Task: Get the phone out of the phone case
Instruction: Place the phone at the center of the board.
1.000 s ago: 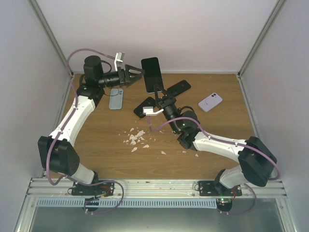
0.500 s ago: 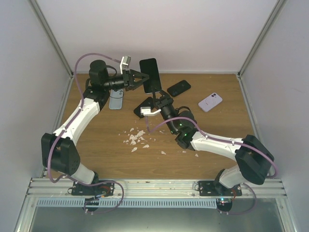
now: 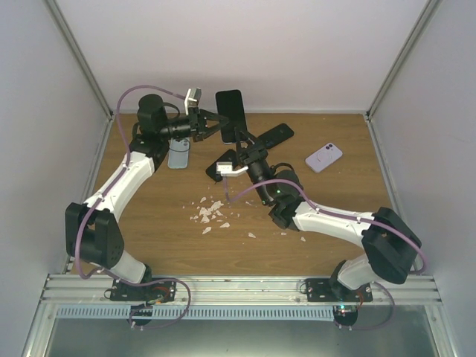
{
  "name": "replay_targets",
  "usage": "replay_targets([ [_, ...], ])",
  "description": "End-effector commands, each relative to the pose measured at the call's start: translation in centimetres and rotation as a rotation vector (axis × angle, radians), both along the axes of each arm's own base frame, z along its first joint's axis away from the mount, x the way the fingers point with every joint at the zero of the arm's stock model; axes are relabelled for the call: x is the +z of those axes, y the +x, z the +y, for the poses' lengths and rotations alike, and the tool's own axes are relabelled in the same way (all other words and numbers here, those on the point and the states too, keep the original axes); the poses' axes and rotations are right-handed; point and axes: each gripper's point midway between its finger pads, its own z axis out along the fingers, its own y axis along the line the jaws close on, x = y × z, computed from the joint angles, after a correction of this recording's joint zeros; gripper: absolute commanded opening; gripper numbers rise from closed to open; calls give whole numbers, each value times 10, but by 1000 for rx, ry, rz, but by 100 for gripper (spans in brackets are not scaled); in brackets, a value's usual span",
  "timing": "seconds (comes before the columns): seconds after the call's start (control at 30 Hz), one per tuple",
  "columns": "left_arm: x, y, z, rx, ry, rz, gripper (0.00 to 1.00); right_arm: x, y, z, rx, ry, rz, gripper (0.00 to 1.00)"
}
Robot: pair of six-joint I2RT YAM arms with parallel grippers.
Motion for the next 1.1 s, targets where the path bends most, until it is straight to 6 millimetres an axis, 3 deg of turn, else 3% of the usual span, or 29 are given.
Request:
replay_targets([
  [0.0, 11, 13, 18, 50, 1, -81, 0, 40, -13, -14, 4, 136, -92, 63],
  [0.07, 12, 21, 30, 87, 22, -103, 0, 36, -12, -13, 8, 133, -75, 80],
  [0.27, 5, 30, 49, 119, 114, -200, 0, 26, -6, -12, 8, 138, -9, 99],
  [0.53, -26, 39, 76, 149, 214, -217, 0, 15, 12, -17, -1, 228, 206, 100],
  [0.7, -63, 36, 94, 156, 315, -217, 0, 2, 28, -26, -15, 292, 380, 100],
  [0.8, -88, 37, 123, 167, 374, -217, 0, -1, 35, -33, -26, 328, 453, 100],
  [1.07, -151, 11, 164, 171, 476, -175, 0, -3, 41, -38, -27, 385, 545, 100],
])
